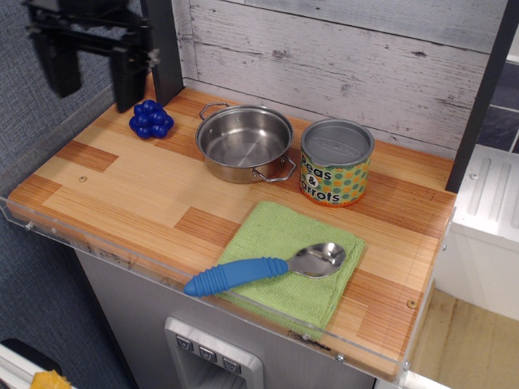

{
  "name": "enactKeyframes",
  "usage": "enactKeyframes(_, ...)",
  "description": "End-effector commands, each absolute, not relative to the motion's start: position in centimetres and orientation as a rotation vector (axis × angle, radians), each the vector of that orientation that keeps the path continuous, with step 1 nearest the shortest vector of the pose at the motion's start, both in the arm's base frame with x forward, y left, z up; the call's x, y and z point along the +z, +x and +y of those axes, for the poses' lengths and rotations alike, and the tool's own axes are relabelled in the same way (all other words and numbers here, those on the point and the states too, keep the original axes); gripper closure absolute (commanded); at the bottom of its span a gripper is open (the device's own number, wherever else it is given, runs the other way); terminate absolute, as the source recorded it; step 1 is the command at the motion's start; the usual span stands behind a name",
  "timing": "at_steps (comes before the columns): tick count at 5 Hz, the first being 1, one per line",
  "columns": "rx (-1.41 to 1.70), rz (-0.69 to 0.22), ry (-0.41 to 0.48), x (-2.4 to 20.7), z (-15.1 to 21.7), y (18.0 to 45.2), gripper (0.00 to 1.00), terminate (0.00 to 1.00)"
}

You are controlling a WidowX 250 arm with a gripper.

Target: Move silver pot in between blueberry and can.

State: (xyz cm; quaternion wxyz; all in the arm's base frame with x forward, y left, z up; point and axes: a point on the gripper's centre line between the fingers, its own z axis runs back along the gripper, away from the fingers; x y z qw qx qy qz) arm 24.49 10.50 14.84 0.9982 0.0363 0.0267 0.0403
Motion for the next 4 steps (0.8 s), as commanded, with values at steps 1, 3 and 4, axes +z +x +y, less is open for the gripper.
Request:
enactKeyframes(1, 0.04, 0.047, 0.015, 16.7, 8.2, 21.8, 0.0, 0.0)
enactKeyframes(3, 0.008, 0.043, 0.031, 17.2, 7.1, 20.9, 0.0, 0.0)
enactKeyframes(4, 0.008, 0.043, 0.031, 17.2, 7.1, 20.9, 0.0, 1.0)
